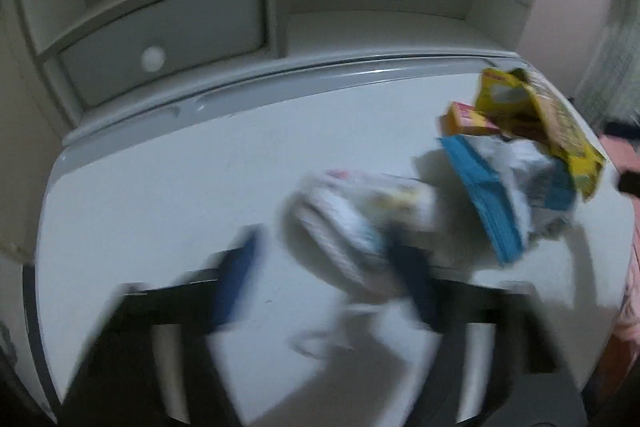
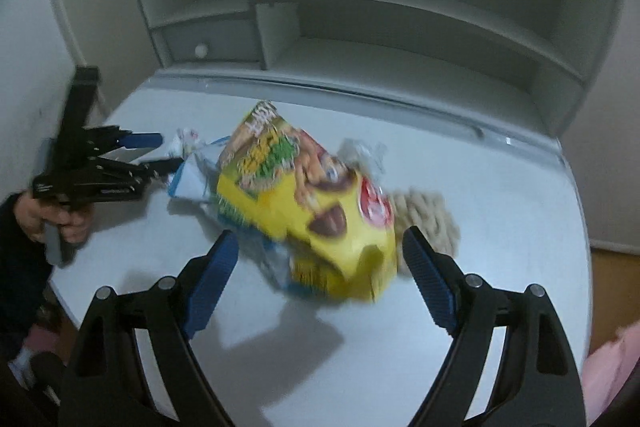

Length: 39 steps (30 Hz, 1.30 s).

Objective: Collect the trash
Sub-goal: 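Grasp the white face mask with the left tool while the right tool grasps the yellow snack bag, then carry the mask and snack bag over the bin and open both tools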

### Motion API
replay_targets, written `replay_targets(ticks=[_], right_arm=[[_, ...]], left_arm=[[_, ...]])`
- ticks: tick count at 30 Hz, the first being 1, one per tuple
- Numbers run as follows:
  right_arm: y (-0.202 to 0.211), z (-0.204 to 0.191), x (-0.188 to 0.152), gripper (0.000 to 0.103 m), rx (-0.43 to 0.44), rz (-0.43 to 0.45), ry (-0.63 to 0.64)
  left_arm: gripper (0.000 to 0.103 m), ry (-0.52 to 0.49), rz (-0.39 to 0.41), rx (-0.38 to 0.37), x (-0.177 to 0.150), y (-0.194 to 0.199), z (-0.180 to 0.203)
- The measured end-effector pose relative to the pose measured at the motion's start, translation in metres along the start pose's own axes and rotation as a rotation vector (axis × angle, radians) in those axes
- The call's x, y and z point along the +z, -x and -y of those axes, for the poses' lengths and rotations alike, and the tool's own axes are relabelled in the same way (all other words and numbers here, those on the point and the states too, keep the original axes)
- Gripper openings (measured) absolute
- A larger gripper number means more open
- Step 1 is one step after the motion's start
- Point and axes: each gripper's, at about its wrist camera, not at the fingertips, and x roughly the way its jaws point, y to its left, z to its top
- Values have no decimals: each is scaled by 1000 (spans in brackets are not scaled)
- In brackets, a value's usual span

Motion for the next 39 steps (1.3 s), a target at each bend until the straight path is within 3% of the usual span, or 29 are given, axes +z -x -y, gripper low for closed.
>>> replay_targets(ticks=[1, 3, 7, 14, 16, 19, 20, 22, 23, 24, 25, 27, 34, 39], right_arm=[[-6, -1, 5, 81, 3, -17, 16], [-17, 1, 14, 81, 9, -45, 45], [-24, 9, 16, 84, 89, -93, 87], [-44, 16, 16, 85, 148, -144, 123], [-42, 15, 12, 68, 148, -135, 123], [-40, 16, 6, 61, 185, -141, 97], [-38, 14, 3, 53, 178, -137, 97], [-31, 14, -1, 48, 156, -115, 79], [-23, 16, -1, 33, 157, -84, 57], [-16, 18, -2, 11, 127, -59, 43], [-13, 21, -1, 2, 117, -54, 18], [-2, 29, -5, 2, 104, -19, -36], [5, 38, -32, 1, -3, -23, -135], [47, 63, -58, 1, -36, 21, -224]], left_arm=[[17, -4, -9, -32, -1, 2, 1], [5, -3, 0, -49, -4, 8, 1], [4, -32, 43, -43, -11, 21, 0], [3, -13, 39, -63, -15, 24, -11], [3, -9, 48, -64, -9, 19, -8], [3, 1, 70, -55, -7, 30, -12], [3, 7, 77, -48, -8, 34, -14], [3, 26, 91, -36, -5, 42, -17], [3, 28, 96, -34, -3, 45, -17], [3, 30, 102, -28, -2, 48, -17], [3, 33, 111, -14, -1, 53, -16], [3, 37, 119, -8, 2, 60, -13], [3, 15, 150, 2, 13, 79, 23], [3, -43, 171, -7, 24, 92, 60]])
